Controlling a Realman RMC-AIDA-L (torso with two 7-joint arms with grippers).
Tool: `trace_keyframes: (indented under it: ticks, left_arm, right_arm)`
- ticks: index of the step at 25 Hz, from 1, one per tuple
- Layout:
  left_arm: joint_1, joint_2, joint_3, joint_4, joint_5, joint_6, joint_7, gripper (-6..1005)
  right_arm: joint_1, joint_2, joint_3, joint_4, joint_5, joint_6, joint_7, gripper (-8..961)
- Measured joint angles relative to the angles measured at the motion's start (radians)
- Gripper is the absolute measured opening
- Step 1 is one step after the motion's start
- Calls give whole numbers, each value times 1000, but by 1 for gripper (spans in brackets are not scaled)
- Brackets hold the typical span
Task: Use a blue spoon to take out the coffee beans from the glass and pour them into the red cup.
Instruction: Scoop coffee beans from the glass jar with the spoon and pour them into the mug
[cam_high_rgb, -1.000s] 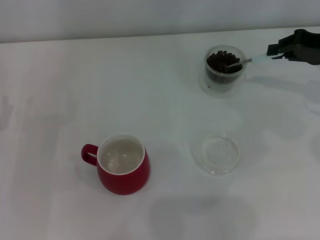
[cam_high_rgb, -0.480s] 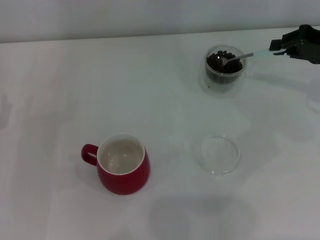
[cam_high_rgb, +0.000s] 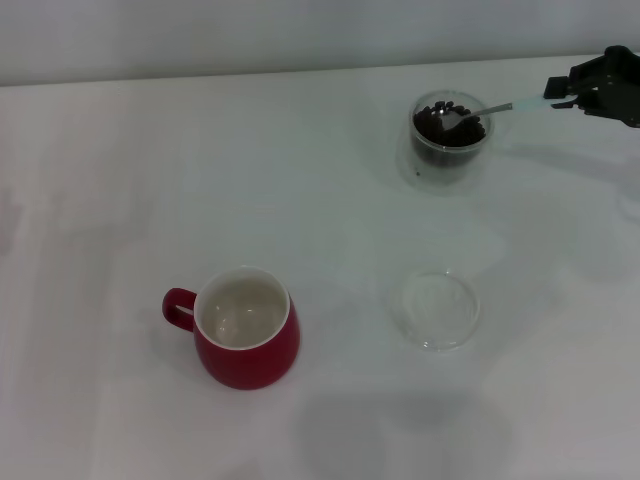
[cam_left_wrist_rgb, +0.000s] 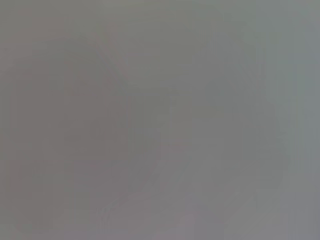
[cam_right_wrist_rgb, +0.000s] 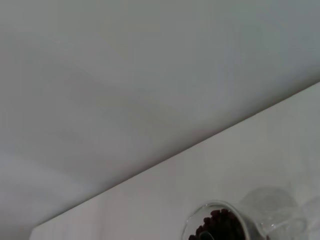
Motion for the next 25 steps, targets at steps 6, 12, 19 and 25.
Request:
trace_keyframes:
  ticks: [6,12,19,25]
  left_arm:
    - [-4,0,-1,-8,-9,0,0,892]
    - [-5,0,-1,-11,-11,0,0,893]
    - [-6,0,-1,-14,-13,0,0,893]
    - [-8,1,-1,-15,-13,0,0,893]
  right_arm:
    - [-3,-16,3,-42,2,11,7,147]
    - [-21,-22,3,-50,21,14,28,147]
    - [-51,-26,3,-76,56,19,31,146]
    - [-77,-34,2,-104,99,34,31,147]
